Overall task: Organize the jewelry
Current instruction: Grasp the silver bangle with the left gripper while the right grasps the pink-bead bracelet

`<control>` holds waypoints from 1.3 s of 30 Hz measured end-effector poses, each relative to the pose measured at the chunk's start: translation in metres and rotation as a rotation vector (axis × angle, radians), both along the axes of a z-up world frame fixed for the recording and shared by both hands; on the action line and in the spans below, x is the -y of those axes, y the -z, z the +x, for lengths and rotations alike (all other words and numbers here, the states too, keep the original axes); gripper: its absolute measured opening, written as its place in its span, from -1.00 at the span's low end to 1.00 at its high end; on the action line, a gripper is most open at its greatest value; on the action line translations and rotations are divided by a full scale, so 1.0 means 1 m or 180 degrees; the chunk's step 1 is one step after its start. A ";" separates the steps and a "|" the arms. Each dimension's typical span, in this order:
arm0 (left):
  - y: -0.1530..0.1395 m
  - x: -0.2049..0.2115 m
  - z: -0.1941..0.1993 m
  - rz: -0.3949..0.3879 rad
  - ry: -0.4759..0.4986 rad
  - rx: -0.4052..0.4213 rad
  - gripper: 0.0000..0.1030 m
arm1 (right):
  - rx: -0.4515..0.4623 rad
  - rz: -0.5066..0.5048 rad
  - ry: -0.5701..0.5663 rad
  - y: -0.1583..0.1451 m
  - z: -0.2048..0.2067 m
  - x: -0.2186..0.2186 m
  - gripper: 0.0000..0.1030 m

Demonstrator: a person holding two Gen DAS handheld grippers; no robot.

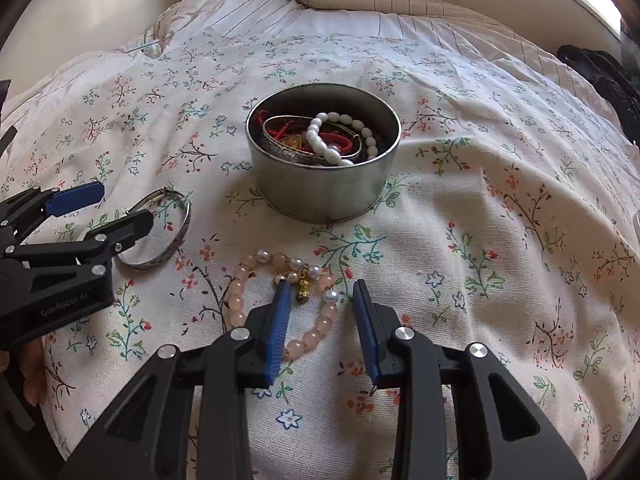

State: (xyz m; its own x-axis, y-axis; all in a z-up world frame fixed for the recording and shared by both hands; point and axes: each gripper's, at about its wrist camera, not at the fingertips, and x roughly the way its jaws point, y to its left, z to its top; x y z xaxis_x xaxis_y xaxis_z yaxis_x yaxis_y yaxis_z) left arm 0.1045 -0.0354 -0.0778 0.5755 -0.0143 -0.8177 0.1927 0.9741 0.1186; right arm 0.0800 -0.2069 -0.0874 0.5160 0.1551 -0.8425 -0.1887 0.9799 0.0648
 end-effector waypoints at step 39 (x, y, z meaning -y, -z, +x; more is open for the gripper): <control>-0.041 -0.051 -0.021 -0.0807 -0.0322 0.0434 -0.90 | 0.0083 0.2194 0.0298 -0.020 -0.024 0.062 -0.83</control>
State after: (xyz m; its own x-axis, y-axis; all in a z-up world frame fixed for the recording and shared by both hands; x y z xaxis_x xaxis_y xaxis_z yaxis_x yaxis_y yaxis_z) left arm 0.0839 0.0155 -0.0369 0.6887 -0.1450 -0.7104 0.0921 0.9894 -0.1126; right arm 0.0559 -0.2690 -0.0674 0.5721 0.6041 -0.5548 -0.1153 0.7290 0.6748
